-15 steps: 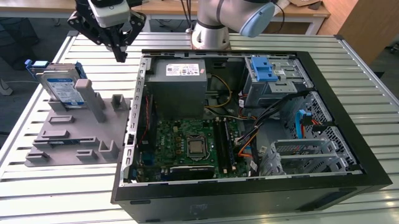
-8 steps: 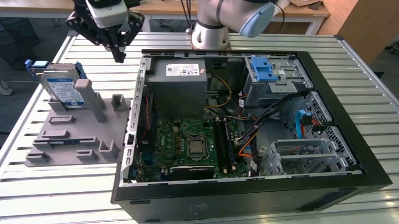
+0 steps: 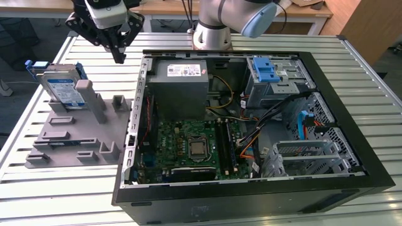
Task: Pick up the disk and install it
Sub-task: 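Reach for the disk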
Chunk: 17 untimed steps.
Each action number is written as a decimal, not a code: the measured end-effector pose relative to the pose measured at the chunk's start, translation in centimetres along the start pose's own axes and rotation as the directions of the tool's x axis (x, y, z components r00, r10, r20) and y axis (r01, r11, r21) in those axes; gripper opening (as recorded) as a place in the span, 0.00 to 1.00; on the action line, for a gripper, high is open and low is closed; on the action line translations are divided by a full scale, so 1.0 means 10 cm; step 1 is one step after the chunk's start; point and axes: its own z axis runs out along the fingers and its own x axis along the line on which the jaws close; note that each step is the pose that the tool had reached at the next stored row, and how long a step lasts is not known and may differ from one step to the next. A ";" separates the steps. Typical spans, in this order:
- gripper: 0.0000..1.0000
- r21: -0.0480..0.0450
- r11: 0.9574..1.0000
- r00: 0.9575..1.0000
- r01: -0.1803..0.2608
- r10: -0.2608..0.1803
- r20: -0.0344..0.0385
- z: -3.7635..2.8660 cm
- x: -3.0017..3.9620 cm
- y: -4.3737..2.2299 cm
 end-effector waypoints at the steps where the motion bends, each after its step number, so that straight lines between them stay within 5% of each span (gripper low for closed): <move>1: 0.11 0.000 1.000 1.000 0.000 0.000 0.000 0.001 0.002 0.000; 17: 0.11 0.000 1.000 1.000 0.000 0.000 0.000 0.004 0.054 -0.004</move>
